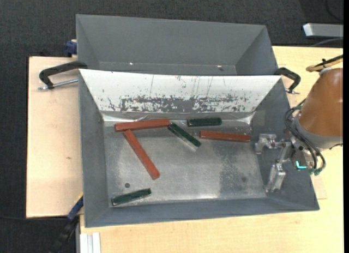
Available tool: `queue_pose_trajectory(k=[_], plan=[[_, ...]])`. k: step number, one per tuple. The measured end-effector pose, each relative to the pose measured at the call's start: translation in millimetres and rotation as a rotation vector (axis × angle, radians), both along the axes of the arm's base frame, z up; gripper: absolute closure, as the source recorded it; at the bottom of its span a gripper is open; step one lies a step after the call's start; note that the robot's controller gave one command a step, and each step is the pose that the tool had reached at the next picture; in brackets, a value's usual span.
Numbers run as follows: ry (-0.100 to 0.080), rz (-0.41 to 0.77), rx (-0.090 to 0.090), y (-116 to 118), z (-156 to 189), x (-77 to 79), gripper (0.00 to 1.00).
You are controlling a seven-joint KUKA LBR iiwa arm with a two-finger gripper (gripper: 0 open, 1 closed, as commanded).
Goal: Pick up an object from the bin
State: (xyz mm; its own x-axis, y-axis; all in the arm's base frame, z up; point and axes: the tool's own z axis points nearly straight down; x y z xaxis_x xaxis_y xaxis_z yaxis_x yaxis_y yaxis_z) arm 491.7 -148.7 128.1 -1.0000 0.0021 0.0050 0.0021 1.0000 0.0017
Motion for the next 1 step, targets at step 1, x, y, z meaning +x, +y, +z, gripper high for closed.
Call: queue_pose_trajectory(k=[1], plan=[[-0.006, 0.002, -0.001, 0.5, 2.7, 2.0, 0.00]])
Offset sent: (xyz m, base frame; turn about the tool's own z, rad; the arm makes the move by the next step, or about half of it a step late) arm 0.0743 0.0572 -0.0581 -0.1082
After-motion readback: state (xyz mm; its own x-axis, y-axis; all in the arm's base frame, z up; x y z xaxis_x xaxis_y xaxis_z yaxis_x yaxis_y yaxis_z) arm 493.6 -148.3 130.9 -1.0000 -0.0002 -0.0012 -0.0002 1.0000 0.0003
